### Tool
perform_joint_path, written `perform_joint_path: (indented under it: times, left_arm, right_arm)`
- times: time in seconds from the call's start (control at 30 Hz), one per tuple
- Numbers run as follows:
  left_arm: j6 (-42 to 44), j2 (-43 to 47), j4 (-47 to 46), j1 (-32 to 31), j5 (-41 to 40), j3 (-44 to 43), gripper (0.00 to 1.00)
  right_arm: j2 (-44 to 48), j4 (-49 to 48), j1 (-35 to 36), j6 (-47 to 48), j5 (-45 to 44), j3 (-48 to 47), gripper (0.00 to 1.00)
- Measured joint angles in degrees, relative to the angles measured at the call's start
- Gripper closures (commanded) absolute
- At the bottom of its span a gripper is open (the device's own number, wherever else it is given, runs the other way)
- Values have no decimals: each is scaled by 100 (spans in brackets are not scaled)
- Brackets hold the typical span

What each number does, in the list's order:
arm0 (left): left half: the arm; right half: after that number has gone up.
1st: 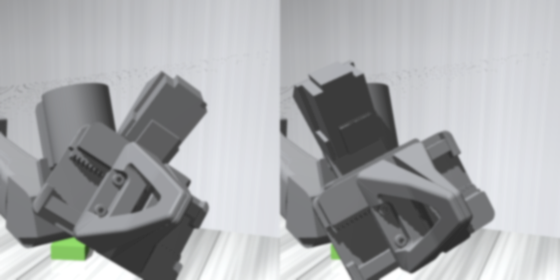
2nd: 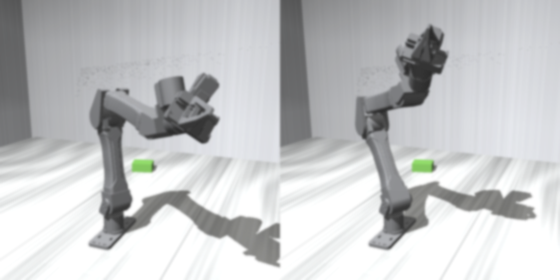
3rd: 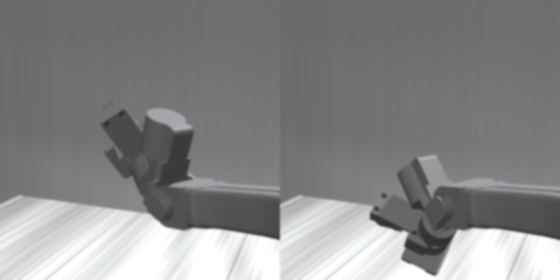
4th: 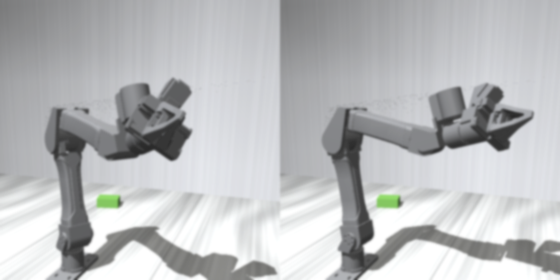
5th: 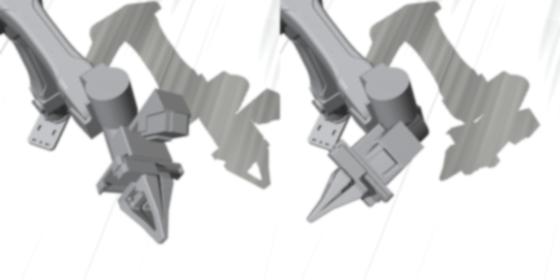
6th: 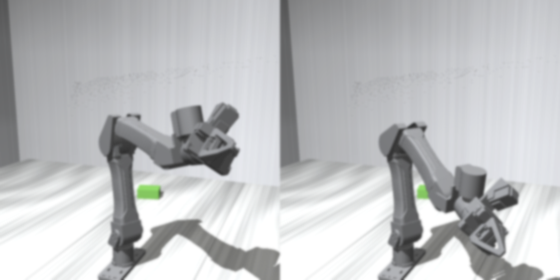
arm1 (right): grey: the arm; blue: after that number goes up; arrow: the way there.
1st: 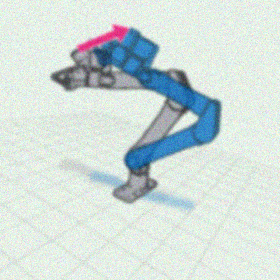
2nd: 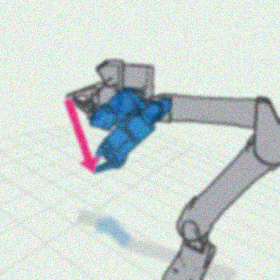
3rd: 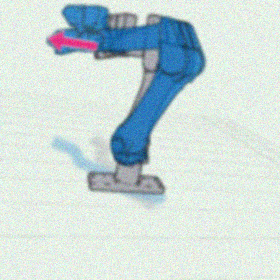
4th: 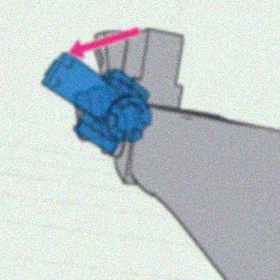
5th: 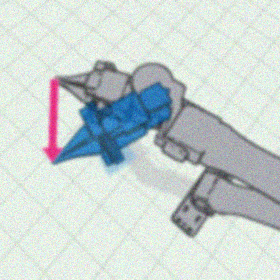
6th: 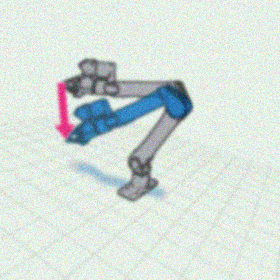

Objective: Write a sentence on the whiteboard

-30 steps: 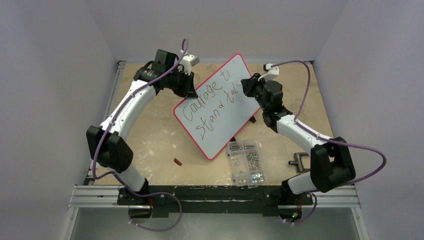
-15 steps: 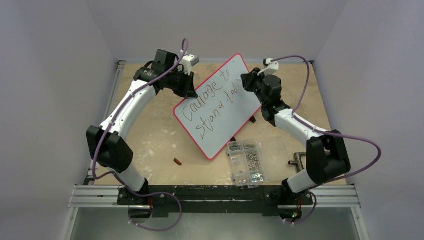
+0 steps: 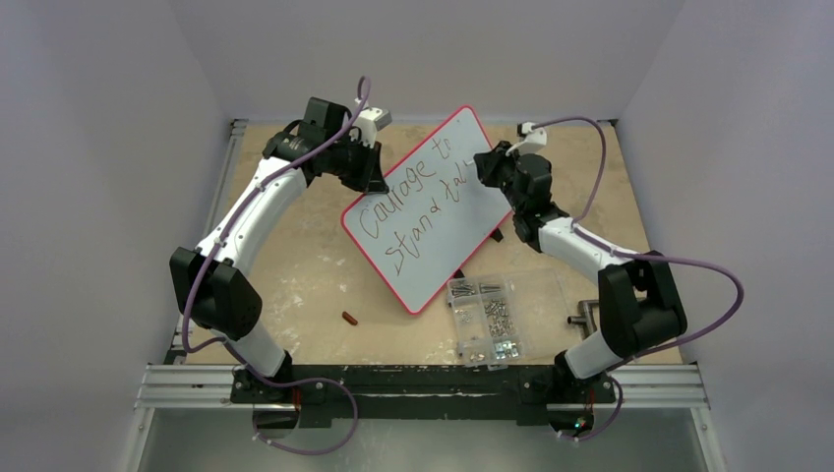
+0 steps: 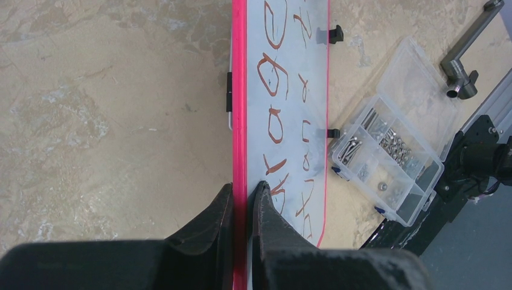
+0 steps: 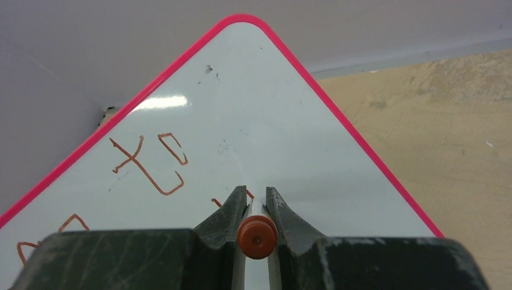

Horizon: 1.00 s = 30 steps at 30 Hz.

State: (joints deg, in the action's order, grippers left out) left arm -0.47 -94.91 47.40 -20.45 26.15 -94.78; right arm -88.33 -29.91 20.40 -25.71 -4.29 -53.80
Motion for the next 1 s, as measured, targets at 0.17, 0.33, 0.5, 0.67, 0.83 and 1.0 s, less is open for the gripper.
perform_joint_path:
  times: [0.17, 0.33, 0.5, 0.67, 0.83, 1.0]
  left_arm:
    - [-2, 0, 13, 2, -4, 0, 100]
    - [-2, 0, 17, 2, -4, 0, 100]
    - [-2, 0, 22, 2, -11, 0, 100]
    - [-4, 0, 24, 2, -22, 0, 100]
    - [-2, 0, 24, 2, -22, 0, 100]
    - [-2, 0, 24, 2, -22, 0, 100]
  right_arm:
    - [146, -133, -44, -26, 59, 404, 100]
    - [258, -186, -50, -42, 76, 673, 100]
    - [306, -247, -55, -42, 76, 824, 100]
    - [348, -262, -57, -42, 55, 931, 100]
    - [361, -243, -55, -46, -33, 951, 100]
    - [361, -153, -55, -46, -184, 953, 100]
